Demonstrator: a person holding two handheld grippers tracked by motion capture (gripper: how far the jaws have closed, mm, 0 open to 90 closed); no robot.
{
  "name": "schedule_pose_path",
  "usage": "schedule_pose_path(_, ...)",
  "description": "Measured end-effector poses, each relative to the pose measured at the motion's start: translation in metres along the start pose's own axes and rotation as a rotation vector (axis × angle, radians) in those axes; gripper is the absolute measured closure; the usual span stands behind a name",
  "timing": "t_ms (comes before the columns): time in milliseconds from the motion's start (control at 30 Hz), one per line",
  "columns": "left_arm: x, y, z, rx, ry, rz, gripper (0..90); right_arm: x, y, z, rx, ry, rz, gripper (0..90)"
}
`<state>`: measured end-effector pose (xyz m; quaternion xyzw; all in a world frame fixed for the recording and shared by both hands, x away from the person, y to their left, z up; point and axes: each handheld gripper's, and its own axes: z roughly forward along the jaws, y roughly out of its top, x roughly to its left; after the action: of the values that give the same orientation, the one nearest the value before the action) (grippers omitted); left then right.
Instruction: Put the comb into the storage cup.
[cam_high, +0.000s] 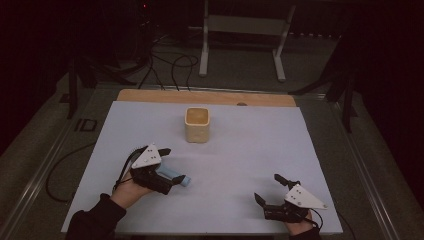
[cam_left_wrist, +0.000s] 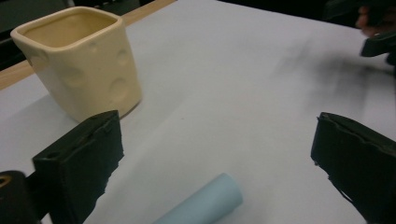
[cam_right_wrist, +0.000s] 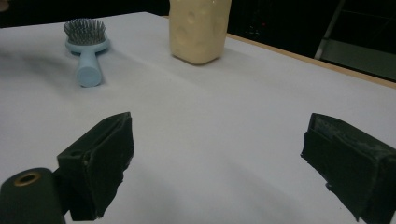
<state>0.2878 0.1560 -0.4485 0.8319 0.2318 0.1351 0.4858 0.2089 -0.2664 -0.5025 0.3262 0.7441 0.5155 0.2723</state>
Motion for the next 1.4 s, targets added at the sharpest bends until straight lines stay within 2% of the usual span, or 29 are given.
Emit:
schedule_pose_path(67, 0.001, -0.001, 0.005, -0.001, 0.002, 0.0, 3.0, 0.0, 0.0, -0.001, 0.001, -0.001, -0.002, 8.8)
schedule_pose_path(133, 0.001, -0.005, 0.012, 0.016, -0.011, -0.017, 4.7, 0.0, 0.0, -0.001, -0.003, 0.003, 0.004, 8.7)
schedule_pose_path(300, 0.002, -0.009, 0.019, 0.032, -0.019, -0.017, 11.1, 0.0, 0.0, 0.0, 0.002, 0.005, 0.004, 8.8)
schedule_pose_path(333, 0.002, -0.012, 0.024, 0.041, -0.031, -0.019, 11.1, 0.001, 0.0, 0.0, 0.002, 0.007, 0.001, 8.8)
schedule_pose_path(367, 0.002, -0.013, 0.027, 0.055, -0.026, -0.018, 15.2, 0.001, 0.0, 0.0, 0.0, 0.008, 0.002, 8.8)
schedule_pose_path(433, 0.002, -0.015, 0.029, 0.058, -0.03, -0.026, 17.8, 0.001, 0.0, 0.0, 0.001, 0.009, 0.002, 8.8)
schedule_pose_path(533, 0.004, -0.018, 0.036, 0.084, -0.016, -0.046, 22.5, 0.001, -0.001, 0.001, 0.003, 0.012, 0.0, 8.8)
schedule_pose_path(633, 0.007, -0.02, 0.042, 0.099, -0.011, -0.068, 32.9, 0.002, -0.001, 0.001, 0.003, 0.013, 0.0, 8.8)
schedule_pose_path(767, 0.008, -0.021, 0.047, 0.114, -0.015, -0.085, 42.0, 0.002, -0.001, 0.001, 0.004, 0.015, -0.002, 8.8)
schedule_pose_path(800, 0.008, -0.022, 0.049, 0.118, -0.016, -0.087, 42.0, 0.001, -0.001, 0.001, 0.004, 0.017, -0.003, 8.8)
schedule_pose_path(900, 0.007, -0.022, 0.055, 0.154, -0.009, -0.078, 53.9, 0.001, -0.001, 0.001, 0.005, 0.017, -0.002, 8.8)
schedule_pose_path(933, 0.006, -0.022, 0.056, 0.158, -0.022, -0.074, 57.1, 0.001, -0.001, 0.001, 0.004, 0.016, -0.003, 8.8)
schedule_pose_path(1033, 0.004, -0.021, 0.061, 0.187, -0.026, -0.05, 63.9, 0.001, -0.001, 0.001, 0.003, 0.017, -0.004, 8.8)
schedule_pose_path(1133, 0.003, -0.021, 0.064, 0.197, -0.02, -0.052, 70.1, 0.001, -0.001, 0.001, 0.002, 0.02, 0.001, 8.7)
schedule_pose_path(1267, 0.004, -0.021, 0.066, 0.216, -0.01, -0.063, 83.6, 0.002, -0.001, 0.001, 0.002, 0.02, 0.002, 8.8)
schedule_pose_path(1400, 0.005, -0.02, 0.069, 0.231, -0.002, -0.077, 89.4, 0.002, -0.001, 0.001, 0.0, 0.02, 0.001, 8.8)
